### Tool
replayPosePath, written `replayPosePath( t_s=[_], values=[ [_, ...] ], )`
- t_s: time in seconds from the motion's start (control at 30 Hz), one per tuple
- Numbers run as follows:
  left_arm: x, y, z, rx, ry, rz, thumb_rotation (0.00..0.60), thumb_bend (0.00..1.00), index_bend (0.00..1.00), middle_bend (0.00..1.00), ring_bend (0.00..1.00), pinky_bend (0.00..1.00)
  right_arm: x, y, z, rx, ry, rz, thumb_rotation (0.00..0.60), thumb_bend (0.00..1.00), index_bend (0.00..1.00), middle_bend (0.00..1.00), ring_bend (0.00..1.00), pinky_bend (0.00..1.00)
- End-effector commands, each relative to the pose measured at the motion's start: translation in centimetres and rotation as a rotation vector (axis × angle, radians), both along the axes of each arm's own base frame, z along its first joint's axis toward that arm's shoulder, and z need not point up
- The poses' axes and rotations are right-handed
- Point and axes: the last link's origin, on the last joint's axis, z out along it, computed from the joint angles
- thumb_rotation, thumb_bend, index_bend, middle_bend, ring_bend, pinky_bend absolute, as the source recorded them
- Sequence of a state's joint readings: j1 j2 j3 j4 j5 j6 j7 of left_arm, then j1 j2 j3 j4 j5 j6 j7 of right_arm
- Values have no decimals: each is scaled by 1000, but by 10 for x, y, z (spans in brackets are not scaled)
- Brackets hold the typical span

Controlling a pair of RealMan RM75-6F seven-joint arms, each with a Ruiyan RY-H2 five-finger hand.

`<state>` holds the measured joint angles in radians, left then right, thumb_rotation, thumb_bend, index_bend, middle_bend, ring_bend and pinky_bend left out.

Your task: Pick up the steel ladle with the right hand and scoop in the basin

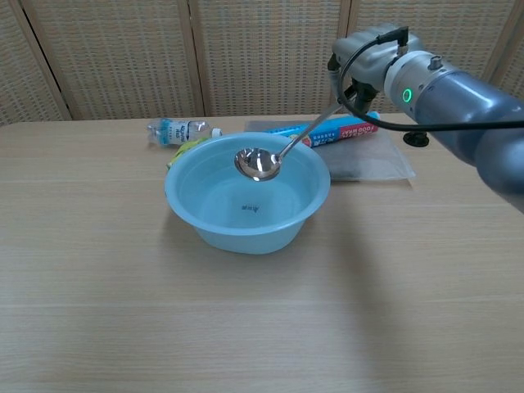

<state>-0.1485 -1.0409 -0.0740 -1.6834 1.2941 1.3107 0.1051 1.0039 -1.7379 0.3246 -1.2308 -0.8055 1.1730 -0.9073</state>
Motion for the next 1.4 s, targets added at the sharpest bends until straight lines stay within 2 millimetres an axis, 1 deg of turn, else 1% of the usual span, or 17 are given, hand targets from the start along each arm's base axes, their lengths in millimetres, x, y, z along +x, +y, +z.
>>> replayPosePath(
  t_s=[0.03, 0.1, 0.17, 0.27, 0.47, 0.63, 0.9, 1.23, 1.4],
  values=[
    [0, 0, -1, -3, -2, 1, 600, 0, 0, 0, 0, 0, 0, 3, -12, -40, 55, 41, 600, 918, 786, 995, 965, 1000],
    [0, 1, -2, -9, -2, 2, 600, 0, 0, 0, 0, 0, 0, 4, -18, -52, 82, 59, 600, 919, 786, 995, 965, 1000],
    [1, 1, -3, -16, -1, 0, 600, 0, 0, 0, 0, 0, 3, 5, -28, -48, 86, 62, 600, 919, 786, 995, 965, 1000],
    [1, 2, -3, -13, -1, 0, 600, 0, 0, 0, 0, 0, 6, 3, -38, -60, 123, 82, 600, 919, 786, 995, 965, 1000],
    [-3, 5, -3, -15, -8, 19, 600, 0, 0, 0, 0, 0, 6, -4, -50, -80, 172, 88, 600, 919, 786, 995, 965, 1000],
    [-5, 8, -3, -11, -9, 28, 600, 0, 0, 0, 0, 0, 1, -10, -56, -117, 251, 115, 600, 919, 786, 995, 965, 1000],
    [-7, 10, -3, -13, -9, 35, 600, 0, 0, 0, 0, 0, -3, -7, -65, -138, 371, 218, 600, 919, 786, 995, 965, 1000],
    [-6, 10, -5, -18, -6, 29, 600, 0, 0, 0, 0, 0, -10, 3, -74, -99, 510, 321, 600, 919, 786, 995, 965, 1000],
    [-6, 9, -5, -18, -3, 28, 600, 0, 0, 0, 0, 0, -9, 11, -76, -70, 511, 332, 600, 922, 786, 996, 965, 1000]
  ],
)
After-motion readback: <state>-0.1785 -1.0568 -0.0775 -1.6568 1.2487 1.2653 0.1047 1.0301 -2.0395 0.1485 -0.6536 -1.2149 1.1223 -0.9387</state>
